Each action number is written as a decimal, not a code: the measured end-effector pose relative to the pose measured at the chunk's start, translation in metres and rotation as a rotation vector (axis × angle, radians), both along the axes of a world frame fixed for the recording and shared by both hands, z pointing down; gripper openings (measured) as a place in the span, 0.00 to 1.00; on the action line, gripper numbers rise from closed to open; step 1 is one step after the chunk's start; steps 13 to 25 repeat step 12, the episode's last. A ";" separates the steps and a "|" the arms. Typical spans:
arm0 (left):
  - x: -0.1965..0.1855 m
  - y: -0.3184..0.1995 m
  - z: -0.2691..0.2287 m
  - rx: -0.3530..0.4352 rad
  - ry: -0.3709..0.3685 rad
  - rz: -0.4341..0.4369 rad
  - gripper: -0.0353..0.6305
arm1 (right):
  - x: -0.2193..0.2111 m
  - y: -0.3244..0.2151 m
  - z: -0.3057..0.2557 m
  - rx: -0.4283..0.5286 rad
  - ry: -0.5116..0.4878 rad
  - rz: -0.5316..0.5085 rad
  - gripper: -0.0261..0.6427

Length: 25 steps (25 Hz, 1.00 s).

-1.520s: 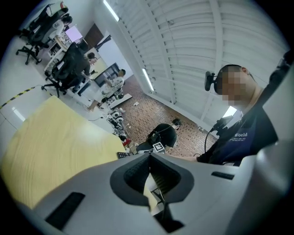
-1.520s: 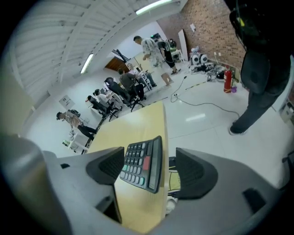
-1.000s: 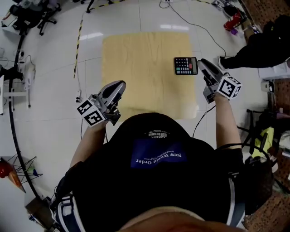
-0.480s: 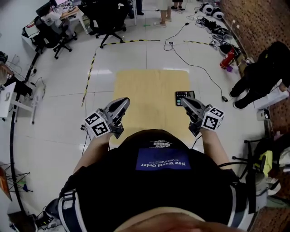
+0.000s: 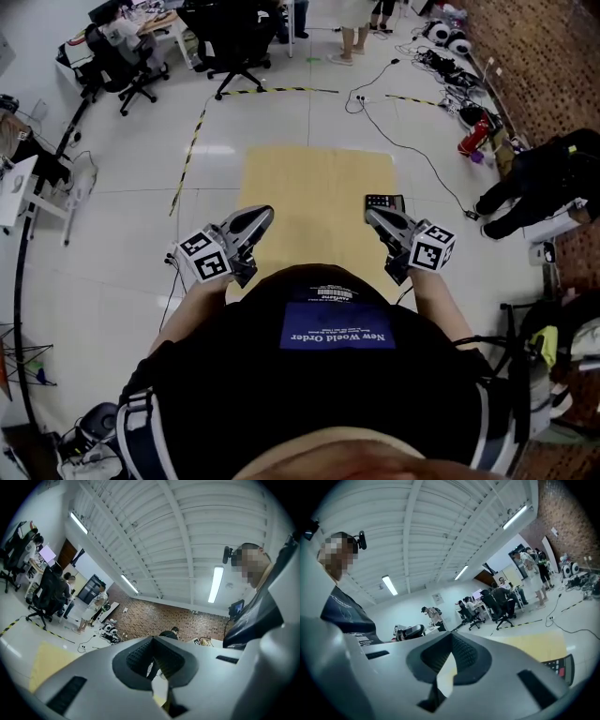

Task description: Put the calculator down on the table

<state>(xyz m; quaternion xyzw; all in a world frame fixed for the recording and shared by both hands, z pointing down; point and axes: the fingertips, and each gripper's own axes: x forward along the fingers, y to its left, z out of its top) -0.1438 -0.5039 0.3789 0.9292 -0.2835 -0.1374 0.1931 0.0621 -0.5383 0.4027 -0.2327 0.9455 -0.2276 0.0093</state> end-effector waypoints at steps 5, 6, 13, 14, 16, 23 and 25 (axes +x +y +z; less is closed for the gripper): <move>-0.004 0.003 0.003 0.003 0.000 -0.007 0.06 | -0.005 0.002 -0.001 0.003 0.010 -0.027 0.02; -0.004 0.003 0.001 0.000 0.003 -0.010 0.06 | -0.006 0.003 -0.001 0.003 0.013 -0.031 0.02; -0.004 0.007 -0.001 -0.002 0.011 -0.012 0.06 | -0.010 0.007 -0.002 -0.002 0.012 -0.052 0.02; -0.004 0.007 -0.001 -0.002 0.011 -0.012 0.06 | -0.010 0.007 -0.002 -0.002 0.012 -0.052 0.02; -0.004 0.007 -0.001 -0.002 0.011 -0.012 0.06 | -0.010 0.007 -0.002 -0.002 0.012 -0.052 0.02; -0.004 0.007 -0.001 -0.002 0.011 -0.012 0.06 | -0.010 0.007 -0.002 -0.002 0.012 -0.052 0.02; -0.004 0.007 -0.001 -0.002 0.011 -0.012 0.06 | -0.010 0.007 -0.002 -0.002 0.012 -0.052 0.02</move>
